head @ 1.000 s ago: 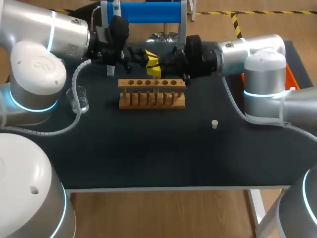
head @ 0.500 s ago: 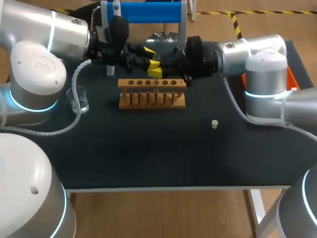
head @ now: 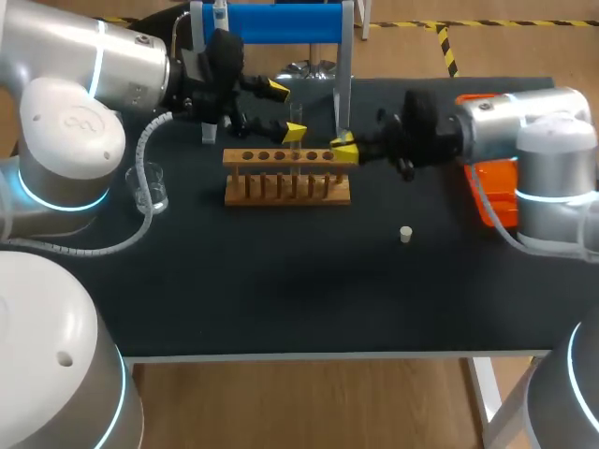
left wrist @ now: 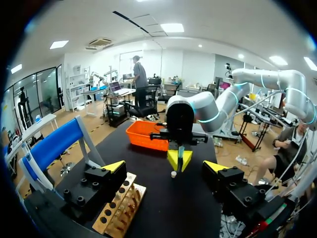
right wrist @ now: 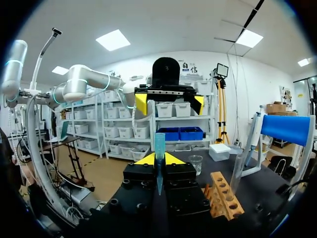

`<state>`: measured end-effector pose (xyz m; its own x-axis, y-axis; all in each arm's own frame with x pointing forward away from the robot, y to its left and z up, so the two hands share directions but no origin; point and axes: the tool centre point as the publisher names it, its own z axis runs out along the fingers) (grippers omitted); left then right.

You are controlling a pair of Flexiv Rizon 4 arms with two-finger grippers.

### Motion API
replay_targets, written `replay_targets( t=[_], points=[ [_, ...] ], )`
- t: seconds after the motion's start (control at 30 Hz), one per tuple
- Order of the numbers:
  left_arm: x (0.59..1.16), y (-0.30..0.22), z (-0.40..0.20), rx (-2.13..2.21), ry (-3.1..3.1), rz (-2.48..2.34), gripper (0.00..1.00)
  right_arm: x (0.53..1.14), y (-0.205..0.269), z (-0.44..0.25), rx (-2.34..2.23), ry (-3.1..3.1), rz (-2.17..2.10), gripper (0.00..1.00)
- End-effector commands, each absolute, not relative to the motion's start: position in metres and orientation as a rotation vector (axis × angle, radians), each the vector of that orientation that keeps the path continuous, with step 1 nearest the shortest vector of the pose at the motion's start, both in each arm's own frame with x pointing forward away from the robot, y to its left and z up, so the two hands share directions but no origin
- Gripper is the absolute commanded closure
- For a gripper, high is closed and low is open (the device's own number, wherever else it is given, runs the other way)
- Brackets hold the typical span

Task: Invert the test tube, pick up the pipette, mount the tip to pipette, aspirate from beaker and dispense into the tube, eject the tip, return the pipette, and cap with the stopper.

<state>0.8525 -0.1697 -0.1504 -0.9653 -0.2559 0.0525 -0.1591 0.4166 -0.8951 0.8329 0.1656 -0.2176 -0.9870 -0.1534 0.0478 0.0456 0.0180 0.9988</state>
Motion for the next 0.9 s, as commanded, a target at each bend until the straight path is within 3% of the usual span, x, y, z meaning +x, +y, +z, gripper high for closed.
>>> replay_targets(
  t=[0.03,0.5,0.9],
  points=[
    [0.853,-0.169,-0.15,-0.375,2.569,-1.605,0.0,0.822,0.122,-0.219,0.095,-2.137,-2.118,1.0],
    [0.853,-0.169,-0.15,-0.375,2.569,-1.605,0.0,0.81,0.057,-0.233,0.026,-2.136,-2.149,1.0],
    [0.853,-0.169,-0.15,-0.375,2.569,-1.605,0.0,0.805,0.035,-0.241,-0.012,-2.172,-2.162,1.0]
  ],
)
